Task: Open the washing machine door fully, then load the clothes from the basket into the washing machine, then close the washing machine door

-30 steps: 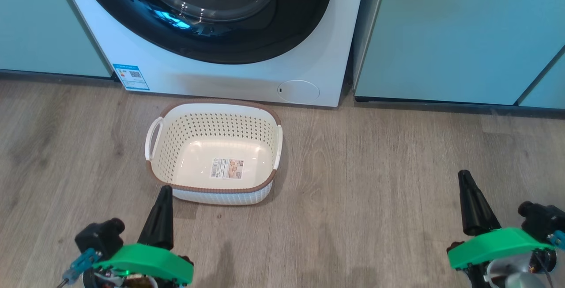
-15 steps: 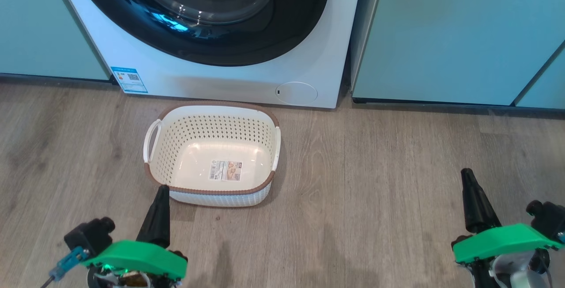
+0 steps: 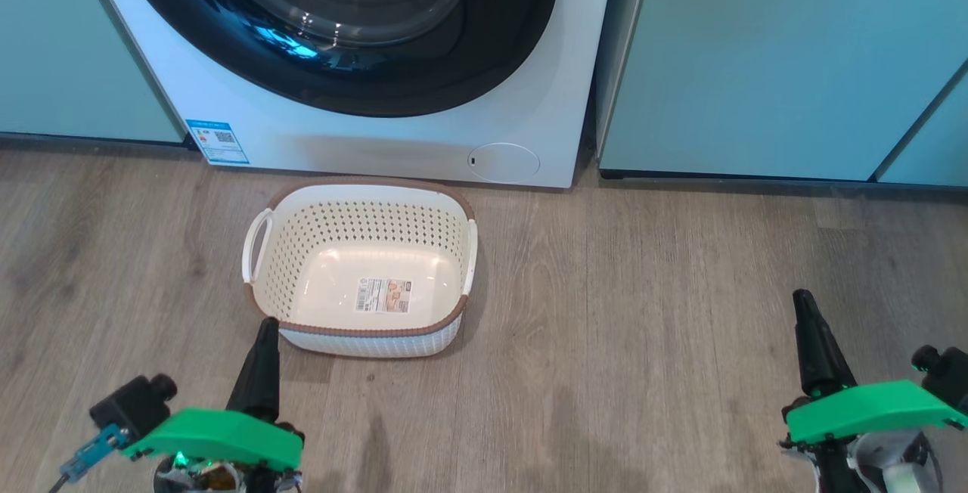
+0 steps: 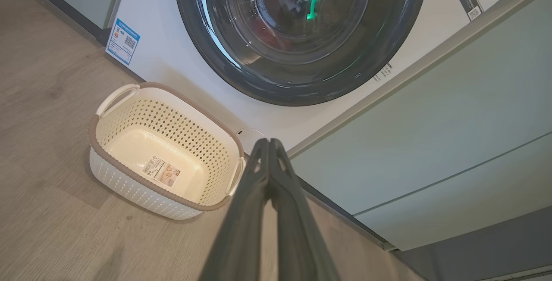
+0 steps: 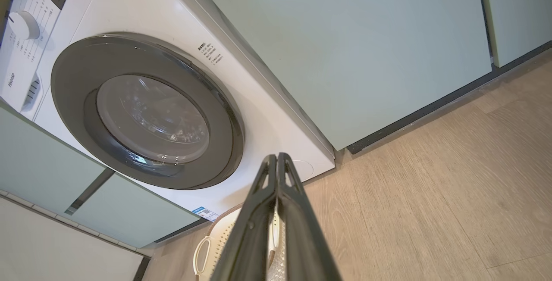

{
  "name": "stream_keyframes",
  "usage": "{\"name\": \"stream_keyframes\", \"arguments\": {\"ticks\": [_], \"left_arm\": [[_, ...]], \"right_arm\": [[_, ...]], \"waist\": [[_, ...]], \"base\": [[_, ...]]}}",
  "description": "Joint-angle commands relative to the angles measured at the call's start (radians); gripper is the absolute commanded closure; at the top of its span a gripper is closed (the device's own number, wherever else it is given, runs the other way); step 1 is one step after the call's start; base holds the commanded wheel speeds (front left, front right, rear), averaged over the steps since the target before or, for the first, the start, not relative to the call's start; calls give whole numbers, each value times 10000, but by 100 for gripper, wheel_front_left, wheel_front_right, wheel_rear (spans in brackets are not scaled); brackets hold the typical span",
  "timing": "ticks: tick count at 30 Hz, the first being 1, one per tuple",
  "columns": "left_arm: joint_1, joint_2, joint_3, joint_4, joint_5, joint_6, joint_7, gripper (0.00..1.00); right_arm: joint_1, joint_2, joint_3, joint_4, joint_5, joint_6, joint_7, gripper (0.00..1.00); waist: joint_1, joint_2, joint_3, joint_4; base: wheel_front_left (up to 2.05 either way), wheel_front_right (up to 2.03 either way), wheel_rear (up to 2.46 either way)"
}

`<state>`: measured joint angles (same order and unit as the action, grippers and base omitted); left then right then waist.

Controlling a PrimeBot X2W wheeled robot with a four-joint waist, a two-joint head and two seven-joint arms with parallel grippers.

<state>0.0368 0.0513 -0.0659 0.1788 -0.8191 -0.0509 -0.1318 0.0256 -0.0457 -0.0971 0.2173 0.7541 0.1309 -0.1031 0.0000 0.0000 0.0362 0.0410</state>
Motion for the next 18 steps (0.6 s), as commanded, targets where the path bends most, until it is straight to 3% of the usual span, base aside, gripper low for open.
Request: {"name": "stream_keyframes", "arguments": {"ticks": [1, 18], "left_arm": [[-527, 145, 189, -274, -245, -105, 45, 100], [-738, 191, 460, -55, -2184, -272, 531, 100]], "right_arm": [[-548, -60, 21, -273, 265, 0, 83, 100], [-736, -66, -12, -142, 2269, 0, 573, 100]], "waist": [[0, 0, -5, -5], [0, 0, -83, -103]], "base": [[0, 0, 0], [0, 0, 0]]}}
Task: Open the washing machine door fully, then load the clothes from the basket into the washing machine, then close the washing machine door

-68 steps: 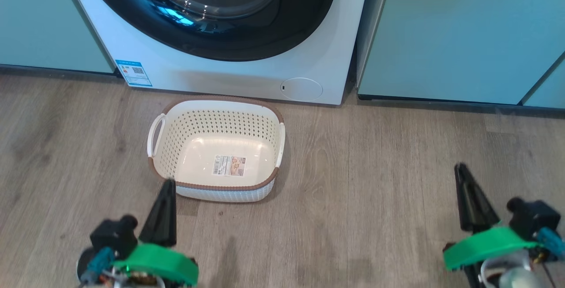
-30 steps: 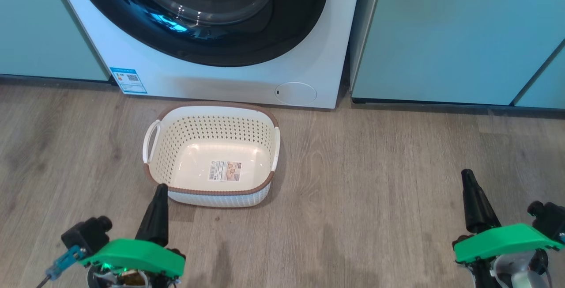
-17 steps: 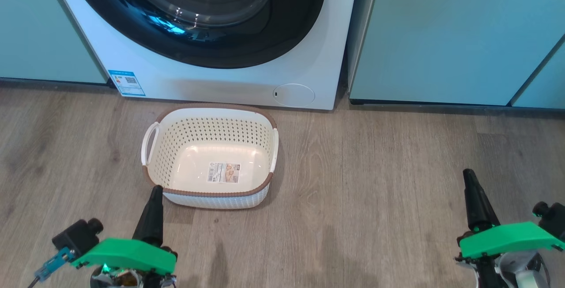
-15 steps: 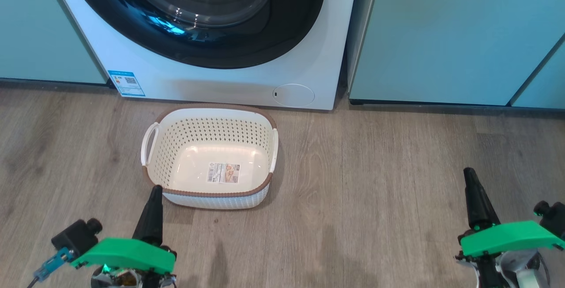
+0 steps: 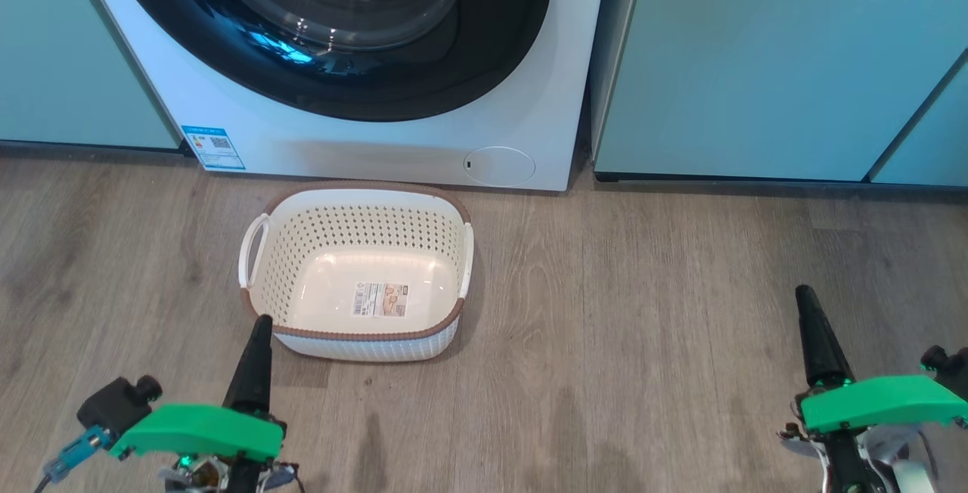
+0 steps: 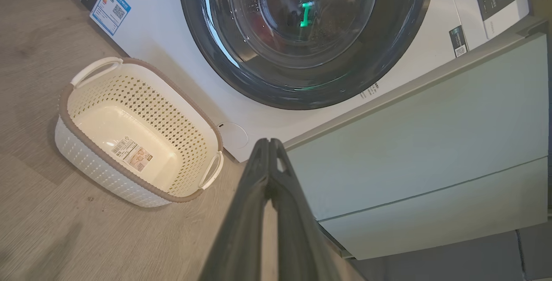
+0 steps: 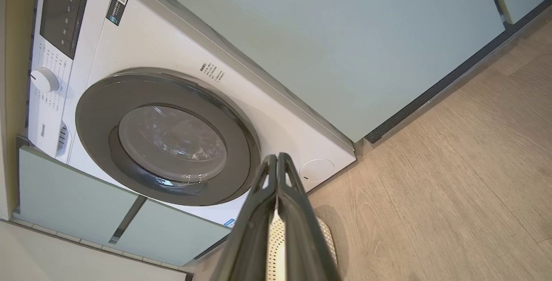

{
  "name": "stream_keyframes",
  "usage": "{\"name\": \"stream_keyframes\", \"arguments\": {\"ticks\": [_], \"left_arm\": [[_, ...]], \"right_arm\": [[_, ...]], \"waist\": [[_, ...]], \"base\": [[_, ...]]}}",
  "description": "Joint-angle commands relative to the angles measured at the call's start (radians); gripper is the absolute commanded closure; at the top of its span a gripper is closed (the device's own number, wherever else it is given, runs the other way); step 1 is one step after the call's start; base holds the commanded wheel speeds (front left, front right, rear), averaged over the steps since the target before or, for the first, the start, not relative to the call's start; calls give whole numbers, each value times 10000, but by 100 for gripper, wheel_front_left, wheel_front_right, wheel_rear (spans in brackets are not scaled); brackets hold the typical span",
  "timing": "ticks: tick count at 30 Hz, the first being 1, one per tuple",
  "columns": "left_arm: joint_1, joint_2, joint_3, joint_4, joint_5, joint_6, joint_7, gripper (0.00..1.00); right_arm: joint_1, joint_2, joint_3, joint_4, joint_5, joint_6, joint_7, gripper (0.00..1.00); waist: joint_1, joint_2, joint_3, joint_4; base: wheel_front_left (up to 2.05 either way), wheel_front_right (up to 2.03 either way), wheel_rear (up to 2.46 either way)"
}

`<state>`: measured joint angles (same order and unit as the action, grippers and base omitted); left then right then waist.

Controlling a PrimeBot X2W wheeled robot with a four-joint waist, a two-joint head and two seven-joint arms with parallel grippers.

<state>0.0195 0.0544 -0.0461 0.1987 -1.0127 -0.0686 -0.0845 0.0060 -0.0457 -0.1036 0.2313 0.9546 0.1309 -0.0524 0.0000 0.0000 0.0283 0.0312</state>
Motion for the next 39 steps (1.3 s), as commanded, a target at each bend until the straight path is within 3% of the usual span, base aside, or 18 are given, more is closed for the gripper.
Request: {"name": "stream_keyframes", "arguments": {"ticks": [1, 39], "left_arm": [[-577, 163, 278, -243, -354, -105, 85, 100], [-1020, 204, 910, 216, -4281, -448, 1145, 100]], "right_arm": [[-550, -67, 52, -275, 375, 0, 95, 100], [-939, -73, -28, -5, 4488, -1, 1114, 100]], "waist": [[0, 0, -9, -11], [0, 0, -170, -211]], "base": [[0, 0, 0], [0, 0, 0]]}}
